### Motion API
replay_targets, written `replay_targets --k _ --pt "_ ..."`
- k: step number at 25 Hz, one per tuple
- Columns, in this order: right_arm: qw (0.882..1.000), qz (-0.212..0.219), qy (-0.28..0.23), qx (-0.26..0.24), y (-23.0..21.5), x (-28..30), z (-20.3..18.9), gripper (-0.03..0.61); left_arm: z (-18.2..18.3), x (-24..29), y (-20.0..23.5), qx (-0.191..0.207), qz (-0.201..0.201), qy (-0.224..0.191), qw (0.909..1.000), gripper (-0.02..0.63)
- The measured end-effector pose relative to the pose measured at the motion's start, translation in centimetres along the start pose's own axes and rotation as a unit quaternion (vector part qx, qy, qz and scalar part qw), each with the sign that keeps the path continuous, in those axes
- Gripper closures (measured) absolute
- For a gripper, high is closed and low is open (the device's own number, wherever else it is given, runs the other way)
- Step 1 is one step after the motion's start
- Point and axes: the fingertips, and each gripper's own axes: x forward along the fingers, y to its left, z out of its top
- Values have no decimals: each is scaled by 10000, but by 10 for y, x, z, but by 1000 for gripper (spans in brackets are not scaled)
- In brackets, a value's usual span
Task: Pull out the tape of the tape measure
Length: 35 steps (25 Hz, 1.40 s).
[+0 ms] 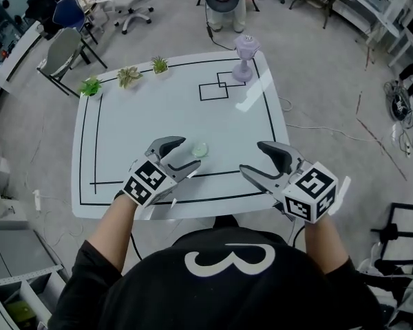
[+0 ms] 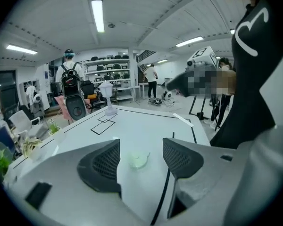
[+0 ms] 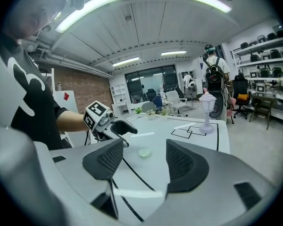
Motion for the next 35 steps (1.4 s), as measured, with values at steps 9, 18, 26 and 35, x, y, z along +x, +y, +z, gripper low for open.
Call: replay_targets --k 9,18,26,35 --pt "9995 0 261 199 -30 21 -5 316 -41 46 14 285 -572 711 9954 338" --pt "9988 78 303 364 -32 32 -14 316 -59 72 14 597 -964 936 9891 337" --pt "9983 120 347 459 -30 28 -23 316 -61 75 13 582 -1106 1029 9868 351" --pt "9976 144 404 548 -23 26 -33 316 -56 69 12 290 -1000 917 9903 390"
